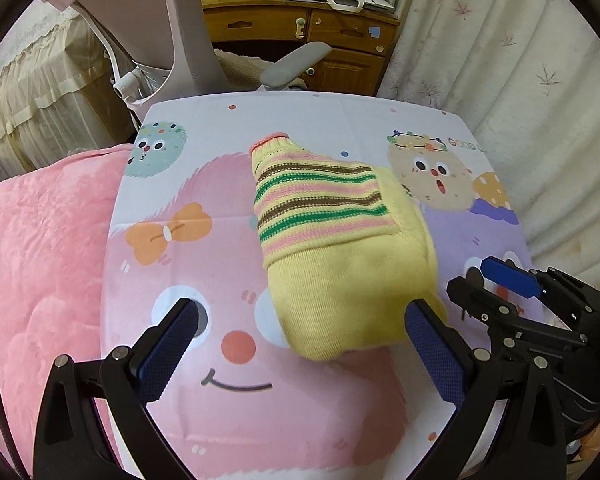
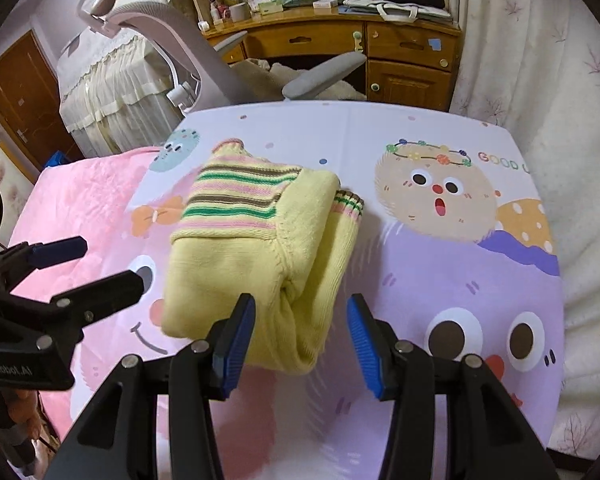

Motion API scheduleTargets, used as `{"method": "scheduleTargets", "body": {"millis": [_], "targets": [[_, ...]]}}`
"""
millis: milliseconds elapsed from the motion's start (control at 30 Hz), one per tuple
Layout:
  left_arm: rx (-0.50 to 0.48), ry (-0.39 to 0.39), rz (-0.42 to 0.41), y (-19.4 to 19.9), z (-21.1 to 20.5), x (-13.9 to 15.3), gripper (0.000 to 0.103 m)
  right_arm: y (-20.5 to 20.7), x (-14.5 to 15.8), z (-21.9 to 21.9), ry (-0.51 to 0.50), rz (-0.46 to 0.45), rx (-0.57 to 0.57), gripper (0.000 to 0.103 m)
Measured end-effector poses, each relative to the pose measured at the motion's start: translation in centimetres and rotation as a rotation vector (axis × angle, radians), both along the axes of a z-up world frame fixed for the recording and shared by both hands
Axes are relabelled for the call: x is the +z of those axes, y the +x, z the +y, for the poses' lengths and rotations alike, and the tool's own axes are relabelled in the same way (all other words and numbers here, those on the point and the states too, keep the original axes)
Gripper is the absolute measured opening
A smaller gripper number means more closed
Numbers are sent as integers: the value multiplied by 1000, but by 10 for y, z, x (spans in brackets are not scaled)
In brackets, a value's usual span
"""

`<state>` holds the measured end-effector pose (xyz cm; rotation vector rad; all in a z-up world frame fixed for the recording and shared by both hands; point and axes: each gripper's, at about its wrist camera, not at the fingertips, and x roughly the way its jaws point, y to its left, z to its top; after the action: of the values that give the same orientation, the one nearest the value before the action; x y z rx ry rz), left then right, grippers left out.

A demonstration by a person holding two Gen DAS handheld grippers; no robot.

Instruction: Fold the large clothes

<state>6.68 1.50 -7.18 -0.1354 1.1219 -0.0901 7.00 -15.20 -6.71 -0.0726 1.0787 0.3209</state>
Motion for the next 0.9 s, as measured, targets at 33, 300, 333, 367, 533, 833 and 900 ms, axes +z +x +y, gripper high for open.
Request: {"method": "scheduleTargets", "body": {"millis": [33,300,333,367,533,833,900], "targets": [[2,-1,-2,-4,0,3,102,-4,4,0,0,-3,-1,48],[57,-25,-12,-32,3,32,102,-36,38,0,12,-25,-44,48],[64,-25,-20,-35,4,36,102,-40,44,-1,15,-27,-55,48],[71,-26,-31,-40,4,41,102,-43,49,-2,18,-27,-67,48],[93,-24,-72,-60,2,64,102,-62,74,-12,43,-39,-124,48],[126,44,-134,-90,-15,90,102,-90,94,-19,20,-66,-160,48],[128,57,-142,-94,-19,93,102,-95,98,-18,15,-76,-151,48]]}}
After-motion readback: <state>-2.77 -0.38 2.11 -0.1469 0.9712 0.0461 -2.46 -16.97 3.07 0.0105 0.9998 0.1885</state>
